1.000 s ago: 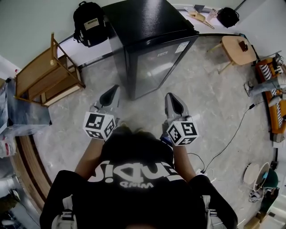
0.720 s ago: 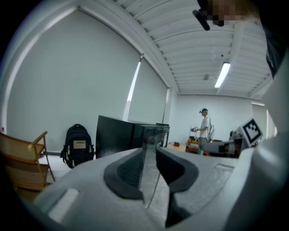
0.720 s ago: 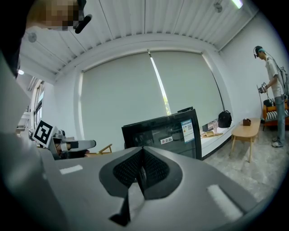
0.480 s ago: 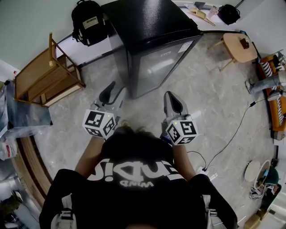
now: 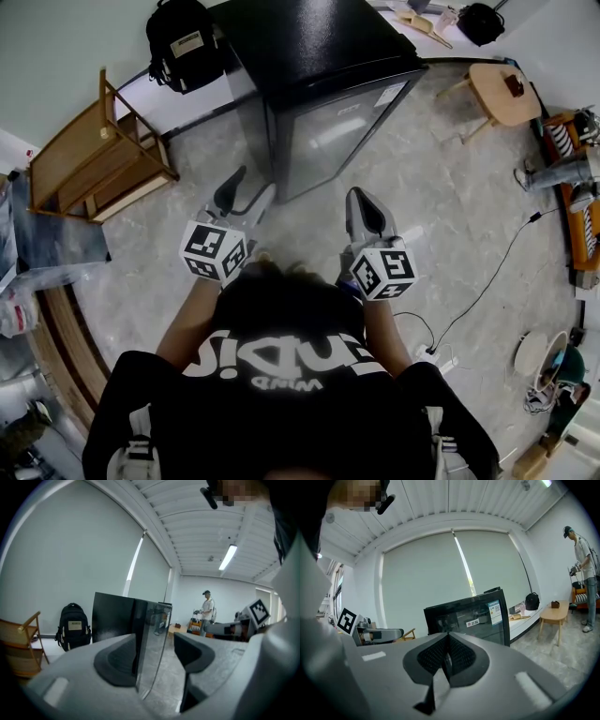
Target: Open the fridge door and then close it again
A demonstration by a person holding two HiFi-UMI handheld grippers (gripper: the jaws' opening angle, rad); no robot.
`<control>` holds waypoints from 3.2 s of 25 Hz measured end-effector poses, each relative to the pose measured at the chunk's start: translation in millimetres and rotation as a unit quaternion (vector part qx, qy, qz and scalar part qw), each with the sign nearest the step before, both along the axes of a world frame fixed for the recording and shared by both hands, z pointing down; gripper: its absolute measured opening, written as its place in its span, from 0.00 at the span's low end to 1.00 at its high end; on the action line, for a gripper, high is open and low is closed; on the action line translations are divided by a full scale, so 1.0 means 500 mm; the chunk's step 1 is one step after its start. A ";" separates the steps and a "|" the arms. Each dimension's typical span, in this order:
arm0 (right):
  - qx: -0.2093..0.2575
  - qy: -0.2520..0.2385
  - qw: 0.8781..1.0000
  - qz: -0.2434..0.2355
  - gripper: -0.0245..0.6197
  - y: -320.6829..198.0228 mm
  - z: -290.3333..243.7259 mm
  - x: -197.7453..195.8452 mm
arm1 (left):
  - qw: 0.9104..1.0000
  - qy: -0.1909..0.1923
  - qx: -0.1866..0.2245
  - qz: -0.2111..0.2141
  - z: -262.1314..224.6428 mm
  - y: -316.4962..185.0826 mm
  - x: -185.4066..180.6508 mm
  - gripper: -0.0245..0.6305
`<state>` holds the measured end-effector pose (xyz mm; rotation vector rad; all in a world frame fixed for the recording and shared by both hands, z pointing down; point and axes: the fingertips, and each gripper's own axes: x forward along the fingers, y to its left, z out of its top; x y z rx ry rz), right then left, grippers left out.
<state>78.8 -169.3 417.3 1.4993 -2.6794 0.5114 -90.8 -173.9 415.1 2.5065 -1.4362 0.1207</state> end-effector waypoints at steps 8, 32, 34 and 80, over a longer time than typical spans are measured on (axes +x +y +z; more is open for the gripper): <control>-0.004 0.003 1.000 0.005 0.04 -0.010 0.006 0.001 | 1.000 -0.006 -0.013 0.011 0.046 -0.048 0.007 0.41; -0.030 0.019 0.998 0.054 0.04 -0.030 0.034 0.070 | 0.996 -0.033 -0.073 0.032 0.225 -0.204 0.055 0.33; -0.031 0.019 0.998 0.053 0.04 -0.032 0.037 0.069 | 0.996 -0.033 -0.072 0.030 0.226 -0.205 0.055 0.32; -0.042 0.025 0.999 0.017 0.04 -0.030 0.060 0.044 | 0.996 -0.030 -0.088 0.012 0.226 -0.204 0.046 0.11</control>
